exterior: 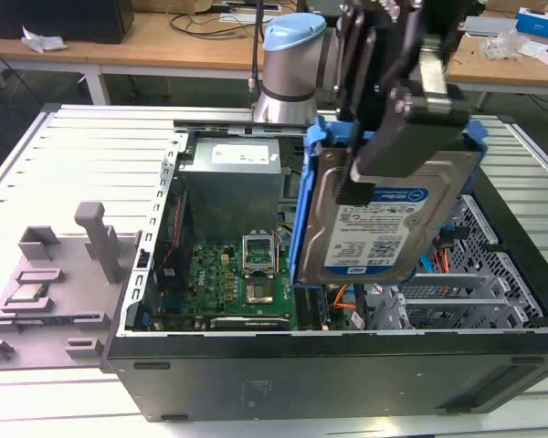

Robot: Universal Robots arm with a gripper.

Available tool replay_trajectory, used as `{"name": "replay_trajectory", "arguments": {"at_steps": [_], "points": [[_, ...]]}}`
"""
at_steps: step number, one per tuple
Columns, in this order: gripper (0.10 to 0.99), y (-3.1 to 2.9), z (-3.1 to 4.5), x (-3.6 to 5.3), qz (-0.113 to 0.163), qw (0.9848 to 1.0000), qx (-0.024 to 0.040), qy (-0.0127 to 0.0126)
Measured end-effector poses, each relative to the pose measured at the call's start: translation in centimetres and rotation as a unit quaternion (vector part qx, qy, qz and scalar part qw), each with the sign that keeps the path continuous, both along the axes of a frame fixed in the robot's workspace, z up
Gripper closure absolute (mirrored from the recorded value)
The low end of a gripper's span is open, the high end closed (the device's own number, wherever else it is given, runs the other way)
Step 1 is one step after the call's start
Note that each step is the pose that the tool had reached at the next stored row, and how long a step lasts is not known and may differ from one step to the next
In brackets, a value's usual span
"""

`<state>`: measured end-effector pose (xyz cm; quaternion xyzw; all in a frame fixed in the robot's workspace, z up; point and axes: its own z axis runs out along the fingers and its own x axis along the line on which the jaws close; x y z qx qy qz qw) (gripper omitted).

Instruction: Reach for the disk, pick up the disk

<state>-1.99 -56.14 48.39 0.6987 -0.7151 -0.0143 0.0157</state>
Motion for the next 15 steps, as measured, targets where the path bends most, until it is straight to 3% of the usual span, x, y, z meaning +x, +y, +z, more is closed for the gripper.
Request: {"name": "replay_trajectory", "arguments": {"at_steps": [9, 15], "points": [[0.722, 0.00, 0.00, 3.88, 0.000, 1.0000, 0.0000, 0.0000], [0.722, 0.00, 0.00, 5.51, 0.000, 1.0000, -0.0001, 0.0000]]}}
